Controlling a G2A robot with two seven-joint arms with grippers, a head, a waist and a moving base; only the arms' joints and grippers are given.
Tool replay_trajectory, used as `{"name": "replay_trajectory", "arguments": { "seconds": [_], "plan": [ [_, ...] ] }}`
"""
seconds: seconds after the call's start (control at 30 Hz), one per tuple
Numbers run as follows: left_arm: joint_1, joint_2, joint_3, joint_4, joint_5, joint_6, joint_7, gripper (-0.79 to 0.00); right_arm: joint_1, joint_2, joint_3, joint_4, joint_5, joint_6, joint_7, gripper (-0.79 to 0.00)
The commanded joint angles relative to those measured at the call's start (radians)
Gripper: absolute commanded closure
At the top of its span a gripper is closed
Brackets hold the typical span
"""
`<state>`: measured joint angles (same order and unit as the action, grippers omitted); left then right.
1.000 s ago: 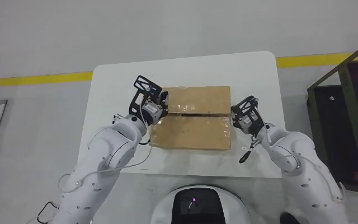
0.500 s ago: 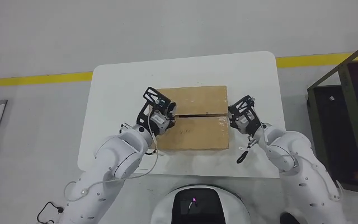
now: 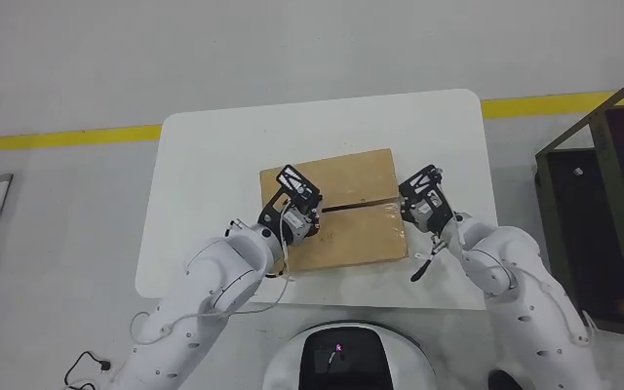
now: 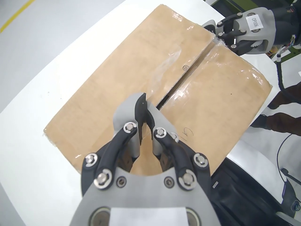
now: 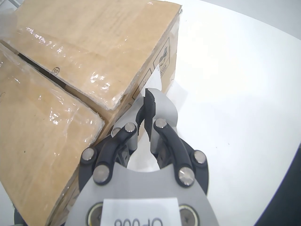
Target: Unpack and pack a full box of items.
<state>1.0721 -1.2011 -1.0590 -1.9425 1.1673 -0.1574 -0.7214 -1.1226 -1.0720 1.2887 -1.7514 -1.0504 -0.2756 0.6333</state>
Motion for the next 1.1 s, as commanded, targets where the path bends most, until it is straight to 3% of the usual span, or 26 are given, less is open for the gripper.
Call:
{"name": "replay_trajectory", "arguments": {
  "seconds": [0.0,0.13,0.2,0.3,0.33,0.37,0.7,0.9,1.07],
  "plan": [
    [0.002,-0.001,0.005,-0.006,-0.006,-0.010,-0.006,-0.126,0.004,-0.001,-0.005,0.004,0.000,0.002,0.000,0.000],
    [0.000,-0.003,0.008,-0.019,-0.020,-0.022,-0.014,-0.209,0.013,-0.004,-0.012,0.010,-0.001,0.007,0.003,0.000],
    [0.002,-0.004,0.005,-0.022,-0.034,-0.013,-0.011,-0.305,0.015,-0.005,-0.015,0.014,-0.003,0.012,0.003,0.000],
    [0.009,-0.005,0.003,-0.030,-0.059,-0.022,-0.018,-0.354,0.017,-0.006,-0.016,0.018,0.000,0.016,0.003,0.000],
    [0.013,-0.005,0.002,-0.033,-0.071,-0.026,-0.021,-0.545,0.017,-0.006,-0.015,0.020,0.002,0.016,0.003,0.000],
    [0.016,-0.005,0.000,-0.037,-0.079,-0.028,-0.025,-0.785,0.017,-0.006,-0.013,0.021,0.003,0.015,0.004,0.000],
    [0.034,-0.001,-0.096,-0.109,-0.212,-0.008,-0.010,-0.785,0.002,0.003,0.061,-0.009,0.028,0.011,0.014,0.000],
    [0.079,0.008,-0.245,-0.157,-0.243,0.106,0.007,-0.785,-0.006,0.010,0.134,-0.059,0.065,0.011,0.019,0.000],
    [0.148,0.018,-0.387,-0.201,-0.272,0.185,-0.008,-0.785,0.022,0.012,0.148,-0.118,0.136,-0.047,0.016,0.000]
  ]
}}
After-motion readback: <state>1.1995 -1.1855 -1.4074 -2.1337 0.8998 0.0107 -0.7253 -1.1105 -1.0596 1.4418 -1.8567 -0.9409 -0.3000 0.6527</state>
